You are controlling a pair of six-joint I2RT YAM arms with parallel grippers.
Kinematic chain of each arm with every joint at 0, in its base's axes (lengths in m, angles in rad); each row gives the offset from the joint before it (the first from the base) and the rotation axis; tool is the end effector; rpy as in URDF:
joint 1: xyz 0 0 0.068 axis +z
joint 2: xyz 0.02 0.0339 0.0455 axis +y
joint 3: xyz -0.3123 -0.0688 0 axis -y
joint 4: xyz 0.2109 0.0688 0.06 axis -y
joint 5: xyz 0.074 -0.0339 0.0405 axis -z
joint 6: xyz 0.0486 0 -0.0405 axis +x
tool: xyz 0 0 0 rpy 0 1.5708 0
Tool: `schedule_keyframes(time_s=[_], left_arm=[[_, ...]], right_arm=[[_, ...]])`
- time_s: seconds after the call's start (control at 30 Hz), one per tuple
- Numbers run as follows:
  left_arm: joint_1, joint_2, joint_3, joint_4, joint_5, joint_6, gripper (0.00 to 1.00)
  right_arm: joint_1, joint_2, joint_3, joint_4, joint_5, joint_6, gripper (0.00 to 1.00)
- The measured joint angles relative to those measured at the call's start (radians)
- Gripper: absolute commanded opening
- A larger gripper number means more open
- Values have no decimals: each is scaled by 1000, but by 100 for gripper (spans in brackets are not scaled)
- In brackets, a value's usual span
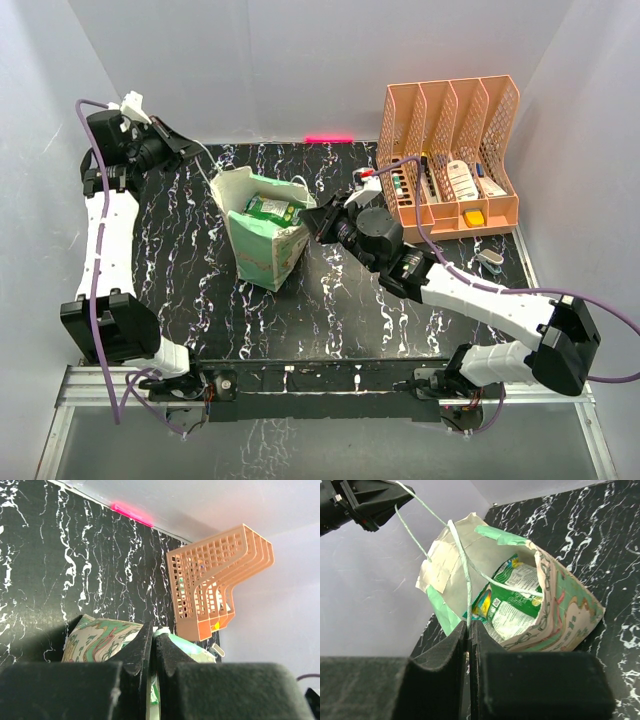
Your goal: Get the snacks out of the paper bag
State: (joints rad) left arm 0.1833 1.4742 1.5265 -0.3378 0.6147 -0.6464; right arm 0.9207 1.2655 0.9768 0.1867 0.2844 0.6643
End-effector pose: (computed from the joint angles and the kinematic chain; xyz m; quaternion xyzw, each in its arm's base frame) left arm 0.3064 0.0283 0.4633 -0.1416 0.7714 -0.3668 0.5004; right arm 0.1715 0.2030 0.3965 0.0003 0.7409 0.3985 0.5406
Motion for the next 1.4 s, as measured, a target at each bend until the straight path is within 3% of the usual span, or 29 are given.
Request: schedule_keyframes(time_s=[0.33,0.5,0.67,0.93,1.1,1.3,1.4], left_arm=[[-2,2,177,-159,5,116,0],[-2,-24,163,-148,25,119,0],[1,-108,64,-89,72,106,0],[-10,-191,-85,66,230,37,0],[-37,-236,-185,197,293,-46,0],[-113,-282,-275,303,328,-122,0],[-166,-294,-294,306,327,-116,0]], right_arm=[[0,0,-23,8,-62,71,13],[0,-3,-23,3,-68,69,33],[0,-34,-23,-50,-63,6,61],[0,-58,98,-319,-66,-147,84],[0,-100,157,-530,14,-222,95],[0,-155,221,-732,100,-305,98],[0,-186,245,-759,112,-347,86]])
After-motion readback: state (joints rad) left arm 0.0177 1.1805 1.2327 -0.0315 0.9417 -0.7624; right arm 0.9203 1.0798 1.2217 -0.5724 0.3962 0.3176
